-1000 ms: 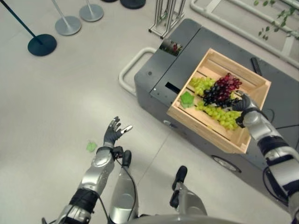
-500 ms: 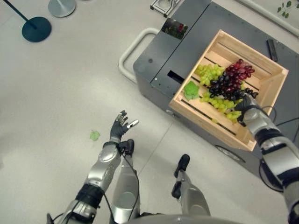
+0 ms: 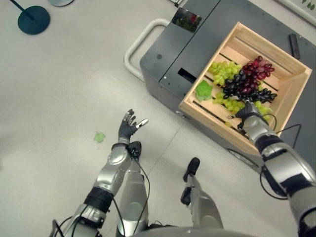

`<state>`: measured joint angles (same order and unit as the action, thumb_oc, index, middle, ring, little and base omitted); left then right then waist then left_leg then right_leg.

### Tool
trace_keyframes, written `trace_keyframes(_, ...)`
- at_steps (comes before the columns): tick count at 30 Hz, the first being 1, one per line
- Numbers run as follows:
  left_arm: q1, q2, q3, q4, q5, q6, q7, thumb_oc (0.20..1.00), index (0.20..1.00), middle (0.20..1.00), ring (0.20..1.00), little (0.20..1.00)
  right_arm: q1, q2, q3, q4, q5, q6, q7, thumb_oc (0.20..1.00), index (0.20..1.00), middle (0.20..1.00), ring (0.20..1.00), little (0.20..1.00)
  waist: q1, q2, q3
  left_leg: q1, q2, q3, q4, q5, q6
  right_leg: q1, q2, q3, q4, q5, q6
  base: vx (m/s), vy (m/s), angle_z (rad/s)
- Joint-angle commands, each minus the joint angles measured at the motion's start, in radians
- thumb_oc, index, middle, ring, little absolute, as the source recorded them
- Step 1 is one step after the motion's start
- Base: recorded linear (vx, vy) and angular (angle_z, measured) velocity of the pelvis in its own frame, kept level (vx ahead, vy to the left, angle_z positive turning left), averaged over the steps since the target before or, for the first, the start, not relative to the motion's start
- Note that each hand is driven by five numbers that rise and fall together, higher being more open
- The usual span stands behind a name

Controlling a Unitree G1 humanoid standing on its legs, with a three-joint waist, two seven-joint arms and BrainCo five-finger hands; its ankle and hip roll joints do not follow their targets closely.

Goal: Pick up the fruits from the basket on one side to the basket on the other side

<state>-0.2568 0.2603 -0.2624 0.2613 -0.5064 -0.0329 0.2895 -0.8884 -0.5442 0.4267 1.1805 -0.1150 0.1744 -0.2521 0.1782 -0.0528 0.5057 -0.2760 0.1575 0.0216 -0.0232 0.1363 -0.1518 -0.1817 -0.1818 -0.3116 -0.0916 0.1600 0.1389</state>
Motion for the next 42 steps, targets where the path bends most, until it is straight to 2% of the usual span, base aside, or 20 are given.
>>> trace_keyframes(1, -0.02, -0.011, -0.038, -0.048, -0.024, -0.051, 0.019, 1.0, 1.0, 1.0, 1.0, 1.0, -0.099, 0.003, 0.064, -0.084, 0.016, -0.031, -0.007, 1.0, 1.0, 1.0, 1.0, 1.0, 0.011, -0.005, 0.014, -0.024, 0.015, -0.008, -0.02, -0.014, -0.026, -0.004, -0.032, 0.026, 0.087, -0.166, 0.064, 0.0, 0.0, 0.0)
trace_keyframes(9, -0.031, -0.004, -0.055, -0.047, -0.027, -0.061, 0.029, 1.0, 1.0, 1.0, 1.0, 1.0, -0.146, -0.004, 0.112, -0.028, -0.046, -0.017, -0.001, 1.0, 1.0, 1.0, 1.0, 1.0, 0.02, -0.008, 0.014, -0.055, 0.011, -0.016, -0.013, -0.012, -0.027, -0.024, -0.031, 0.027, 0.088, -0.161, 0.061, 0.0, -0.003, 0.01)
trace_keyframes(14, -0.032, 0.004, -0.071, -0.068, -0.018, -0.062, 0.015, 1.0, 1.0, 1.0, 1.0, 1.0, -0.191, -0.056, 0.18, 0.075, -0.18, 0.003, 0.027, 1.0, 1.0, 1.0, 1.0, 1.0, 0.031, 0.002, 0.014, -0.089, 0.002, -0.041, -0.007, -0.008, -0.026, -0.041, -0.028, 0.031, 0.086, -0.16, 0.063, 0.0, -0.023, 0.14)
trace_keyframes(19, -0.056, 0.002, -0.087, -0.069, 0.004, -0.065, 0.002, 1.0, 1.0, 1.0, 1.0, 1.0, -0.174, -0.086, 0.187, 0.121, -0.234, 0.012, 0.026, 1.0, 1.0, 1.0, 1.0, 1.0, 0.036, 0.014, 0.014, -0.12, -0.014, -0.075, 0.004, -0.003, -0.02, -0.052, -0.02, 0.054, 0.085, -0.167, 0.062, 0.01, -0.028, 0.29)
trace_keyframes(24, -0.099, 0.01, -0.118, -0.067, 0.007, -0.072, 0.0, 1.0, 1.0, 1.0, 1.0, 1.0, -0.199, -0.12, 0.278, 0.187, -0.411, 0.047, 0.075, 1.0, 1.0, 1.0, 1.0, 1.0, 0.044, 0.034, 0.014, -0.158, -0.037, -0.111, 0.012, -0.001, -0.011, -0.075, -0.017, 0.071, 0.089, -0.171, 0.059, 0.01, -0.018, 0.14)
trace_keyframes(27, -0.113, 0.012, -0.123, -0.081, 0.01, -0.073, -0.002, 1.0, 1.0, 1.0, 1.0, 1.0, -0.205, -0.131, 0.291, 0.207, -0.444, 0.052, 0.095, 1.0, 1.0, 1.0, 1.0, 1.0, 0.047, 0.045, 0.014, -0.189, -0.046, -0.131, 0.019, 0.0, -0.008, -0.098, -0.014, 0.076, 0.093, -0.174, 0.058, 0.01, -0.019, 0.29)
trace_keyframes(36, -0.147, 0.004, -0.131, -0.08, 0.016, -0.071, 0.003, 1.0, 1.0, 1.0, 1.0, 1.0, -0.198, -0.147, 0.275, 0.203, -0.408, 0.052, 0.075, 1.0, 1.0, 1.0, 1.0, 1.0, 0.047, 0.056, 0.014, -0.25, -0.06, -0.169, 0.03, 0.004, -0.003, -0.139, -0.008, 0.078, 0.104, -0.186, 0.053, 0.01, -0.026, 0.15)
trace_keyframes(42, -0.164, 0.0, -0.138, -0.085, 0.011, -0.073, 0.017, 1.0, 1.0, 1.0, 1.0, 1.0, -0.178, -0.124, 0.197, 0.202, -0.266, 0.041, 0.026, 1.0, 1.0, 1.0, 1.0, 1.0, 0.043, 0.066, 0.014, -0.279, -0.067, -0.182, 0.029, 0.01, -0.001, -0.162, -0.004, 0.083, 0.102, -0.186, 0.05, 0.01, -0.015, 0.08)
